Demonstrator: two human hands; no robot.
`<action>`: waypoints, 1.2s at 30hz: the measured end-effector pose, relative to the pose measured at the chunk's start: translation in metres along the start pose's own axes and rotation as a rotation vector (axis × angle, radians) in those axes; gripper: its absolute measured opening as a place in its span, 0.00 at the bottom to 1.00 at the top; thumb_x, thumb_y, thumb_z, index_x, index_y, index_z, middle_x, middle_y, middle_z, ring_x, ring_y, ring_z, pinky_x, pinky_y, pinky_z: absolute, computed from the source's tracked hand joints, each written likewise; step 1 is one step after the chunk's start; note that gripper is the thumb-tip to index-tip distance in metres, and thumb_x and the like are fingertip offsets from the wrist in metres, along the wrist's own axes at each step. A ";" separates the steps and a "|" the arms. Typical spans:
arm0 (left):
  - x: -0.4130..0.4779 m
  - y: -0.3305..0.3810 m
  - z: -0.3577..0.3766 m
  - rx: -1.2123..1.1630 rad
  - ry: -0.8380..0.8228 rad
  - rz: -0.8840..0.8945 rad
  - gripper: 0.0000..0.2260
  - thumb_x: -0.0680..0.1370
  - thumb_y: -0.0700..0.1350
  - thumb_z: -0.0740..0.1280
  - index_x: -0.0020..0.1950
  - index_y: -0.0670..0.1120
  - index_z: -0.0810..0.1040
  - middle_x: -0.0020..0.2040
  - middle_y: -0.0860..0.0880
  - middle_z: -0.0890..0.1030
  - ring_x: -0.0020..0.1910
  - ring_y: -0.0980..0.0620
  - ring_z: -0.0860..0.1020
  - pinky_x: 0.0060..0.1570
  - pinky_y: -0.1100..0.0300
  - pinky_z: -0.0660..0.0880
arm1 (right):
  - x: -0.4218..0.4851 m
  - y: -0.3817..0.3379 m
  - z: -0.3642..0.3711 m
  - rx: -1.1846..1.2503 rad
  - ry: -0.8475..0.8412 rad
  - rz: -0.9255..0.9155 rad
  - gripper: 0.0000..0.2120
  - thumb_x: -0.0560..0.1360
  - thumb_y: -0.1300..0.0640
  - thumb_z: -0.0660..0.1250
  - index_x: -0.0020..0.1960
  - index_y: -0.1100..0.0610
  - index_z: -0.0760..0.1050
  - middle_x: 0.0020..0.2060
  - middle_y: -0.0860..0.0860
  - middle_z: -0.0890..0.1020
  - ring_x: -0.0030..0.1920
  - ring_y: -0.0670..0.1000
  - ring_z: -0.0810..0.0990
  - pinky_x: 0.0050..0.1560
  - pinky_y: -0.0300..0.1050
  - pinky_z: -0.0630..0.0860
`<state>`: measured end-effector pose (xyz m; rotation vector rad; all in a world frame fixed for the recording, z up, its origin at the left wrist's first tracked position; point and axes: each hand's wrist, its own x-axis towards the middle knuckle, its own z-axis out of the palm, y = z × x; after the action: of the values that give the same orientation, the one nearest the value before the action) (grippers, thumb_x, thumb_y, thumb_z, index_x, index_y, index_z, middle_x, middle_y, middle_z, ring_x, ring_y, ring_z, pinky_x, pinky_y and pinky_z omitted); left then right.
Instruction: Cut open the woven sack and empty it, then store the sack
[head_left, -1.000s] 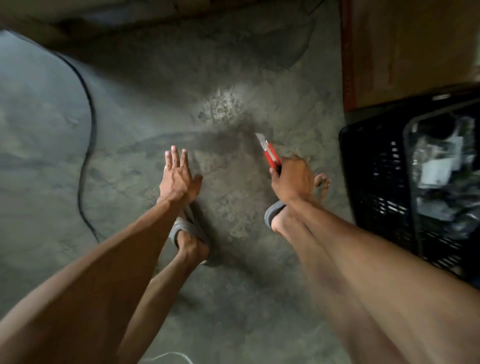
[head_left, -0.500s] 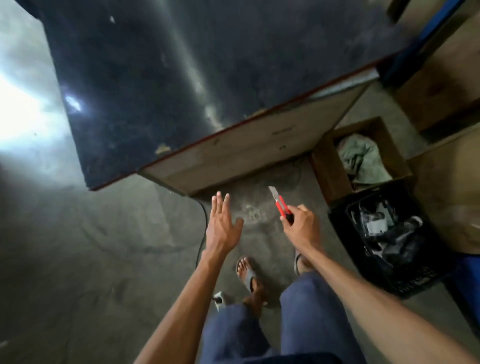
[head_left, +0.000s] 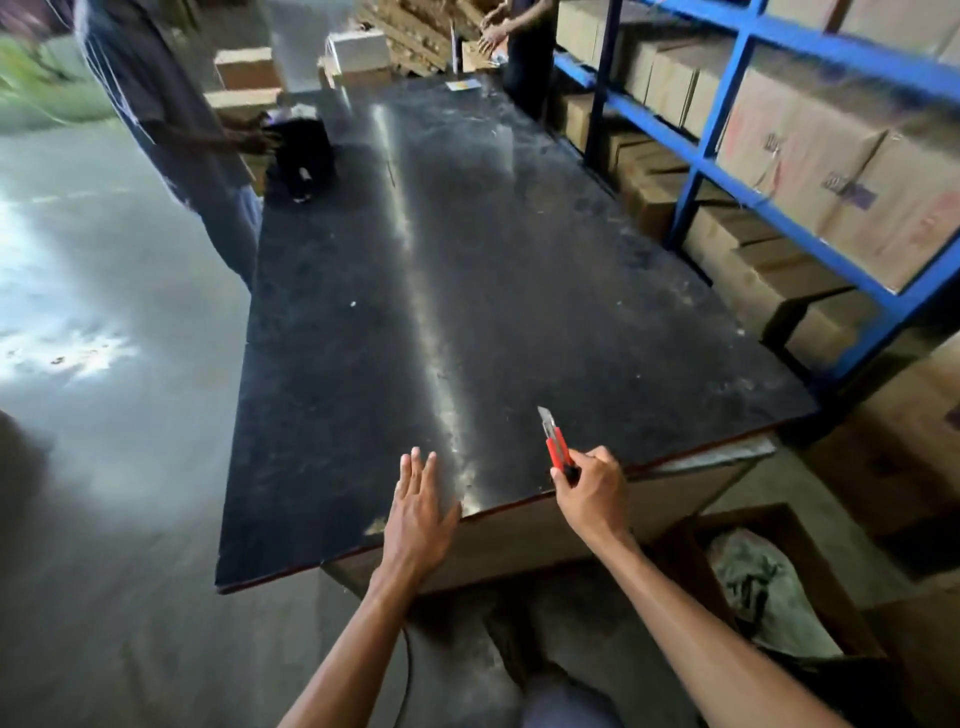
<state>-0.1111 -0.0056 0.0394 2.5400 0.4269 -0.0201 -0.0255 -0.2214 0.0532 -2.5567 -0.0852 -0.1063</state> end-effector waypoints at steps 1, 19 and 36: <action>0.016 -0.003 0.003 0.009 -0.008 -0.009 0.33 0.83 0.49 0.61 0.83 0.42 0.50 0.84 0.42 0.45 0.83 0.46 0.41 0.80 0.55 0.45 | 0.020 -0.002 0.006 -0.022 -0.005 -0.005 0.08 0.72 0.52 0.73 0.45 0.57 0.83 0.41 0.54 0.78 0.43 0.57 0.81 0.43 0.48 0.78; 0.198 -0.044 0.080 0.166 -0.215 -0.347 0.31 0.85 0.58 0.49 0.83 0.52 0.37 0.81 0.44 0.32 0.80 0.46 0.32 0.80 0.45 0.38 | 0.212 0.006 0.137 -0.282 -0.327 0.064 0.17 0.75 0.52 0.71 0.58 0.62 0.81 0.48 0.57 0.78 0.48 0.59 0.80 0.42 0.52 0.79; 0.197 -0.055 0.091 0.248 -0.303 -0.342 0.32 0.83 0.63 0.44 0.81 0.54 0.31 0.80 0.45 0.27 0.79 0.46 0.28 0.78 0.45 0.34 | 0.207 0.005 0.128 -0.331 -0.448 0.054 0.26 0.77 0.45 0.68 0.70 0.57 0.73 0.55 0.56 0.75 0.56 0.57 0.78 0.48 0.51 0.80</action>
<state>0.0656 0.0485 -0.0866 2.6087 0.7685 -0.6110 0.1880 -0.1476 -0.0370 -2.8633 -0.1819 0.5155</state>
